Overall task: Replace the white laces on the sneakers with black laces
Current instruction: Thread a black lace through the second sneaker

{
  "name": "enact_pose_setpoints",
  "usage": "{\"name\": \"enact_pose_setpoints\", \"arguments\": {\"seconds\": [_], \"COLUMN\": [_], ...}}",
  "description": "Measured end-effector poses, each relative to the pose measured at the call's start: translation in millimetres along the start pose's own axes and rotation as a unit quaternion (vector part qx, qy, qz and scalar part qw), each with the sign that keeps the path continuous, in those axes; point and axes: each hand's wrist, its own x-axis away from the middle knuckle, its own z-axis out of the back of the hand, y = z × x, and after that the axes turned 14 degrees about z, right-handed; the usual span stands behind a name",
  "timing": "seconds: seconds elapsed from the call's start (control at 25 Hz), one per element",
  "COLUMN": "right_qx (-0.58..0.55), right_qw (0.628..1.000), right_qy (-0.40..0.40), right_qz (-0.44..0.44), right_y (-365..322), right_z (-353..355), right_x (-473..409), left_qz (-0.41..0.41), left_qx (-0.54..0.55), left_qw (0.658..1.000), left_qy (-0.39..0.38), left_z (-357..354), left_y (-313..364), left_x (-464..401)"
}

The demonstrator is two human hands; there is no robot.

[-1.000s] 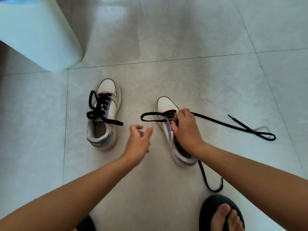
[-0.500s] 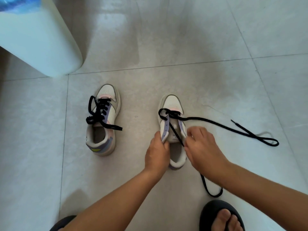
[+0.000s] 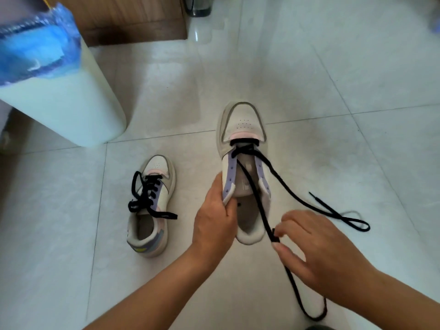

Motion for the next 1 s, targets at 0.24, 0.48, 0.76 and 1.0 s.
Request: {"name": "enact_pose_setpoints", "arguments": {"seconds": [0.24,0.48,0.76,1.0], "right_qx": [-0.062,-0.008,0.021,-0.146], "right_qw": [0.958,0.958,0.951,0.945], "right_qy": [0.256,0.284,0.308,0.279], "right_qz": [-0.113,-0.043,0.002,-0.088], "right_y": [7.9,-1.3,-19.8,-31.9], "right_z": [51.4,69.0,86.2,91.3], "right_x": [-66.3,-94.8,-108.2,-110.9], "left_qz": [-0.077,-0.104,-0.120,-0.116], "left_qx": [0.025,0.045,0.046,0.048], "left_qw": [0.997,0.993,0.991,0.991], "left_qy": [0.011,0.022,0.036,0.036], "left_z": [23.7,52.5,77.2,88.5], "left_y": [33.4,53.7,63.2,66.0], "left_x": [12.3,31.2,42.2,41.8]}}
